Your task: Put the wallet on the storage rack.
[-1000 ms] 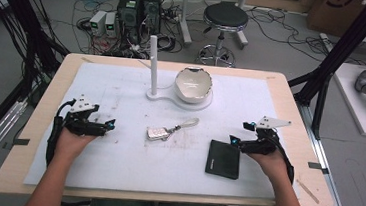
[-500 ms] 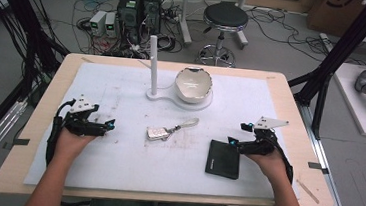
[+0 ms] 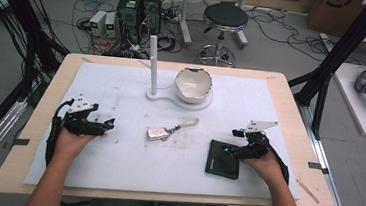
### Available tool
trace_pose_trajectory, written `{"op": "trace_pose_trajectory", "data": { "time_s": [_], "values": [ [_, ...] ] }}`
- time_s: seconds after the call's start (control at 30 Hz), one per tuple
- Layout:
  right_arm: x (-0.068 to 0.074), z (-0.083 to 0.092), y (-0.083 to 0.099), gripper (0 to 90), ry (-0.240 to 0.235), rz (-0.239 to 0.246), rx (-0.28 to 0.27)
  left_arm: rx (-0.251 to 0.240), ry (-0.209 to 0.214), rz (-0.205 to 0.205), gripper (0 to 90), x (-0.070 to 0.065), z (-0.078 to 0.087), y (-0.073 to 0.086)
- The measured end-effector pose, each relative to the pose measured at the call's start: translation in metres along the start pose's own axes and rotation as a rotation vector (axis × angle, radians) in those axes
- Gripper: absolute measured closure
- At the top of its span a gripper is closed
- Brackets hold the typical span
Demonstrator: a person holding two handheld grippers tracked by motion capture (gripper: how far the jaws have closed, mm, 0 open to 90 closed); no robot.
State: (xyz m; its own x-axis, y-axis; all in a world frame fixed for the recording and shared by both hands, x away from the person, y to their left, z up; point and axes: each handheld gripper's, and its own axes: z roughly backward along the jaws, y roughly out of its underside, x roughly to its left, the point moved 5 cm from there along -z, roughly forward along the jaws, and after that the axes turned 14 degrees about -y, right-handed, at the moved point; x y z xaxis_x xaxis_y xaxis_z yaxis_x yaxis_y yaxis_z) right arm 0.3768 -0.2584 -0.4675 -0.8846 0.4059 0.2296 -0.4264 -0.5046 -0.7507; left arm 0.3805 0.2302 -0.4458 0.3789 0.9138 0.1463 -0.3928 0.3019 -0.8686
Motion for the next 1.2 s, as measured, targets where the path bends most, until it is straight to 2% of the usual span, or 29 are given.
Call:
{"op": "trace_pose_trajectory", "data": {
  "time_s": [0.13,0.23,0.43,0.53,0.73,0.93,0.97,1.0,1.03,1.1,1.2],
  "values": [
    [0.002,-0.008,0.003,19.3,-0.047,-0.018,0.041,-0.005,-0.001,0.001,16.0,0.001,0.001,0.000],
    [0.002,-0.013,0.008,19.3,-0.074,-0.053,0.095,-0.008,-0.002,0.001,16.0,0.000,0.001,-0.001],
    [0.002,-0.013,0.010,20.4,-0.090,-0.053,0.095,-0.008,0.000,-0.002,16.0,0.000,0.001,-0.001],
    [0.004,-0.012,0.010,29.0,-0.120,-0.052,0.095,-0.004,0.001,-0.004,16.0,-0.001,0.001,-0.001],
    [0.004,-0.011,0.010,33.9,-0.133,-0.051,0.095,-0.001,0.000,-0.007,16.0,-0.001,0.001,0.000],
    [-0.001,-0.005,0.012,54.7,-0.151,-0.098,0.076,0.001,0.001,-0.014,16.0,-0.002,0.001,0.000],
    [-0.001,-0.005,0.012,54.7,-0.151,-0.098,0.076,0.001,0.001,-0.014,16.0,-0.002,0.001,0.000],
    [-0.002,-0.004,0.012,59.0,-0.146,-0.099,0.072,0.001,0.001,-0.014,16.0,-0.002,0.001,0.000],
    [-0.004,-0.002,0.012,67.9,-0.144,-0.098,0.065,-0.001,0.003,-0.015,16.0,-0.002,0.001,0.000],
    [-0.003,0.000,0.011,75.6,-0.134,-0.095,0.063,0.001,0.004,-0.015,16.0,-0.003,0.001,0.000],
    [-0.001,0.002,0.009,81.2,-0.118,-0.072,0.066,-0.001,0.003,-0.015,16.0,-0.002,0.001,0.000]
  ]
}}
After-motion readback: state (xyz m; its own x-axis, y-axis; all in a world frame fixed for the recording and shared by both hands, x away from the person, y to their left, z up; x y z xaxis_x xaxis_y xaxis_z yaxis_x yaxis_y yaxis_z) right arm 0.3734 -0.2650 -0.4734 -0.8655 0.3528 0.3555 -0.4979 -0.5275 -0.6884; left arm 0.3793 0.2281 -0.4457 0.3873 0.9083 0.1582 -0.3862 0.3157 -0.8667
